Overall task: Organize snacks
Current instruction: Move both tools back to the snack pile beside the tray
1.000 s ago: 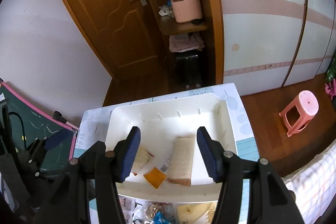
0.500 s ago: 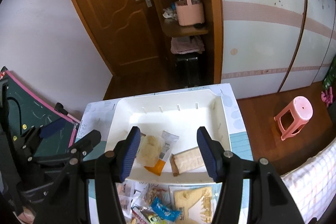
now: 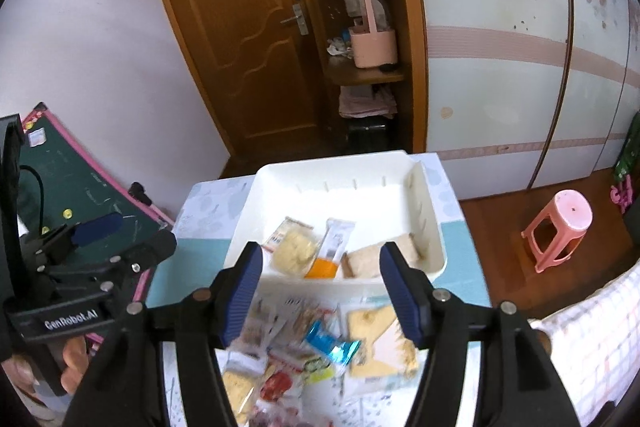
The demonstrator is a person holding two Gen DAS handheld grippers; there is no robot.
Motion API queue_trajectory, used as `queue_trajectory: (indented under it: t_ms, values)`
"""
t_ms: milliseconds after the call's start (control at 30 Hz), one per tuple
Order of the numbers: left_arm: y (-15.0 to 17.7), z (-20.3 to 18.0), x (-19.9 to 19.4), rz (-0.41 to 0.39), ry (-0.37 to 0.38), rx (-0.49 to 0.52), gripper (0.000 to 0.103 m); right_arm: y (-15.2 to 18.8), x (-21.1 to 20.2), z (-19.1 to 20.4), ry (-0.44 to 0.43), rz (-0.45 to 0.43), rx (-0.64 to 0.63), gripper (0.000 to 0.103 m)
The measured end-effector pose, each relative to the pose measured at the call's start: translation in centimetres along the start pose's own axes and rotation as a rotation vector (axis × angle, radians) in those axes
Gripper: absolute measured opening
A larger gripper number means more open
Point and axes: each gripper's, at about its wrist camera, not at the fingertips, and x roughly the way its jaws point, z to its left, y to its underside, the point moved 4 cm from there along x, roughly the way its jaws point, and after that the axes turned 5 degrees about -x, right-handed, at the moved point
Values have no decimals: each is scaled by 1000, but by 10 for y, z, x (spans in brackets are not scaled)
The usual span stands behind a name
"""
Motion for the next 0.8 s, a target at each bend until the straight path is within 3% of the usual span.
queue_trajectory:
  t_ms: [400, 800]
  values:
    - [77, 5, -39, -85, -17, 2, 93, 83, -23, 35, -19, 15, -120, 64]
    - [150, 10, -4, -4, -37, -5, 93, 136, -7, 26, -18, 74, -116, 65]
